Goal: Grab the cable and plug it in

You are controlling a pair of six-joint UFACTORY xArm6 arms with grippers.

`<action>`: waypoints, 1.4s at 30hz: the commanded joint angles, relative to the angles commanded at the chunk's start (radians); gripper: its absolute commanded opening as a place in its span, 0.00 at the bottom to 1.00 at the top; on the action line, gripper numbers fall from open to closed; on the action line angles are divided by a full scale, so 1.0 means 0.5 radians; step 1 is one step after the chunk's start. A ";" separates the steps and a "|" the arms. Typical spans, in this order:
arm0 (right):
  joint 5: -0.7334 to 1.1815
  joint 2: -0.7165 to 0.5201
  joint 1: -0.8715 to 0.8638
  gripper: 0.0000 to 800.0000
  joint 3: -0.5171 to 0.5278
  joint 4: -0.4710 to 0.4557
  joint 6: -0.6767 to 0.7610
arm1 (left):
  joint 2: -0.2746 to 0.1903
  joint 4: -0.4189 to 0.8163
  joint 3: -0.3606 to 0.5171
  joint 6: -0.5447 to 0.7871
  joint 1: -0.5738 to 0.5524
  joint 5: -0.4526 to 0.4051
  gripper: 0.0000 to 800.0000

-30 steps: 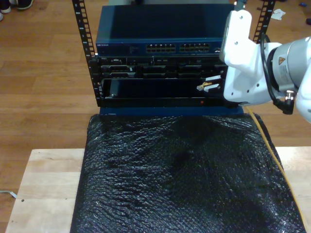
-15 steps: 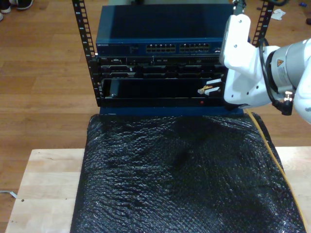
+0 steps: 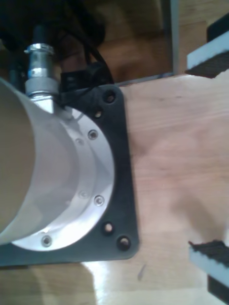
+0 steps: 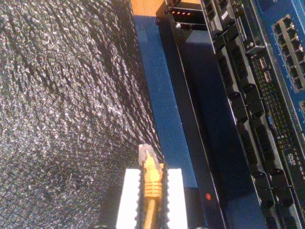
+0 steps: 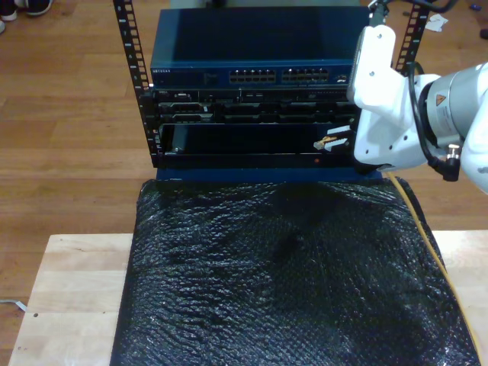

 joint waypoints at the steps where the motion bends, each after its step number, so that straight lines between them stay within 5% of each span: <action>1: 0.000 0.000 -0.003 0.00 0.000 0.000 0.000 | 0.003 0.000 0.025 0.046 0.006 -0.028 1.00; 8: 0.000 0.000 -0.003 0.00 0.000 0.000 0.000 | 0.009 -0.003 0.196 0.092 0.009 -0.328 1.00; 18: -0.006 0.006 -0.003 0.00 0.000 -0.003 0.000 | 0.040 -0.012 0.285 0.104 0.040 -0.488 1.00; 29: -0.046 0.006 -0.009 0.00 0.000 -0.003 -0.003 | 0.064 -0.052 0.282 0.110 0.086 -0.494 1.00; 42: -0.589 0.163 -0.003 0.00 0.043 -0.126 -0.015 | 0.068 -0.052 0.282 0.135 0.086 -0.497 1.00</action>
